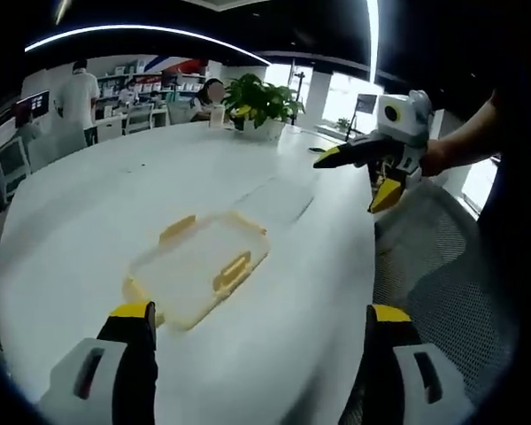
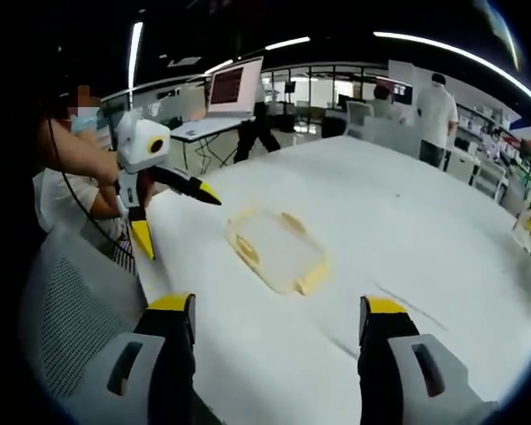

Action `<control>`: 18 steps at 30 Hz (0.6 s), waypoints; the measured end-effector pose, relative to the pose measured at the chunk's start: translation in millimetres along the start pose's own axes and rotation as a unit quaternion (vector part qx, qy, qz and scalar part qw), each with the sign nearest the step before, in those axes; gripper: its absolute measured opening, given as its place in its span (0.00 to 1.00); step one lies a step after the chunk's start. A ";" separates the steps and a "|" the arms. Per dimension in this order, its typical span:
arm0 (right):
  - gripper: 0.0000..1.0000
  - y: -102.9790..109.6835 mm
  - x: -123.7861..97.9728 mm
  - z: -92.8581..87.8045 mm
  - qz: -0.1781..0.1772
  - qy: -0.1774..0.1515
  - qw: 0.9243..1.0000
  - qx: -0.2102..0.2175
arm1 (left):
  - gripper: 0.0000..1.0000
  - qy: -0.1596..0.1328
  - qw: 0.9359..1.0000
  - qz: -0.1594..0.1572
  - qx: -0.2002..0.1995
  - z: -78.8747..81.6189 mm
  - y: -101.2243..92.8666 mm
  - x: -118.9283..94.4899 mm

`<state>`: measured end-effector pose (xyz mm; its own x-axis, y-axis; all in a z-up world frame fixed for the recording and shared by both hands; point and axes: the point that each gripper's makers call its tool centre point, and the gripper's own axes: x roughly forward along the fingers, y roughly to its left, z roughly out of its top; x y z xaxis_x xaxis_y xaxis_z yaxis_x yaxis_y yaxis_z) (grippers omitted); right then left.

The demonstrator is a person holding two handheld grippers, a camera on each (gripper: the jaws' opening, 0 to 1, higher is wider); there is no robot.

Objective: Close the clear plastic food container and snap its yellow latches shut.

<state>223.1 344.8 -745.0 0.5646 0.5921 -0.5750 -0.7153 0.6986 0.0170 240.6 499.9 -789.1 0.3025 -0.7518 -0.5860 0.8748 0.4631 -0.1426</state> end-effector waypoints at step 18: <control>0.67 -17.2 37.9 1.9 0.033 0.028 0.999 -0.033 | 0.88 0.043 0.999 0.001 0.030 -5.6 35.4 1.8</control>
<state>257.6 356.0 -765.5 0.4932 0.6110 -0.6192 -0.7762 0.6305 0.0039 270.0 517.6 -799.6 0.2731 -0.7058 -0.6536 0.8956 0.4345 -0.0949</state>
